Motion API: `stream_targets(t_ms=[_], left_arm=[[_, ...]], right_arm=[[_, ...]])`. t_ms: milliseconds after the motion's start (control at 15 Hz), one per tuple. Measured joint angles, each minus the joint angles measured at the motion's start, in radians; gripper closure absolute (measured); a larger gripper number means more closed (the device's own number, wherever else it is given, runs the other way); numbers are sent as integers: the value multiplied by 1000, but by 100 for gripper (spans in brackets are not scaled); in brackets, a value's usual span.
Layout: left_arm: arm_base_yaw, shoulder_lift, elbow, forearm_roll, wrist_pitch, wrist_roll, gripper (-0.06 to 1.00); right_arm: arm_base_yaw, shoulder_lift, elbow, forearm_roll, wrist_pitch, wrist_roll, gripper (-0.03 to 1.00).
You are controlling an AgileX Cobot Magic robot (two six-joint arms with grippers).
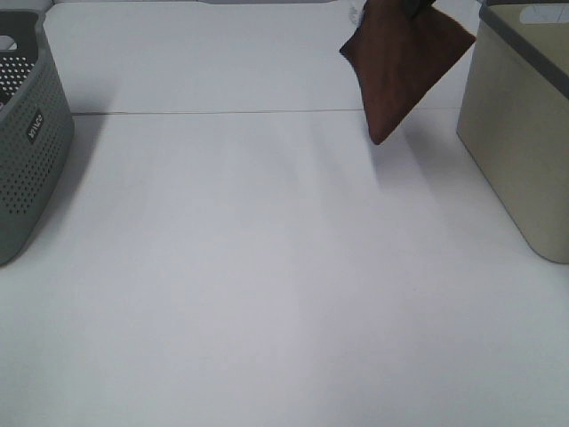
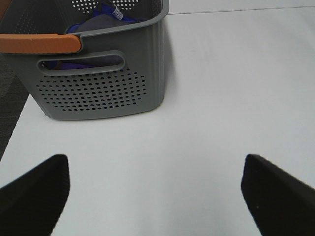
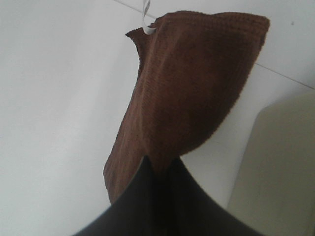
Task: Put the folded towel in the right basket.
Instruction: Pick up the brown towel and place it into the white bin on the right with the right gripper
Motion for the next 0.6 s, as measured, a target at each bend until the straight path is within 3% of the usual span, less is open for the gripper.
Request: stream_targets(t_ms=[200, 467, 600], left_arm=[[0, 0, 0, 0, 0, 0, 6], [0, 0, 0, 0, 0, 0, 6], [0, 0, 0, 0, 0, 0, 6]], right_arm=[[-130, -39, 0, 22, 1, 6, 93], [-391, -106, 0, 91, 2, -35, 93], [-435, -110, 0, 92, 2, -45, 93]])
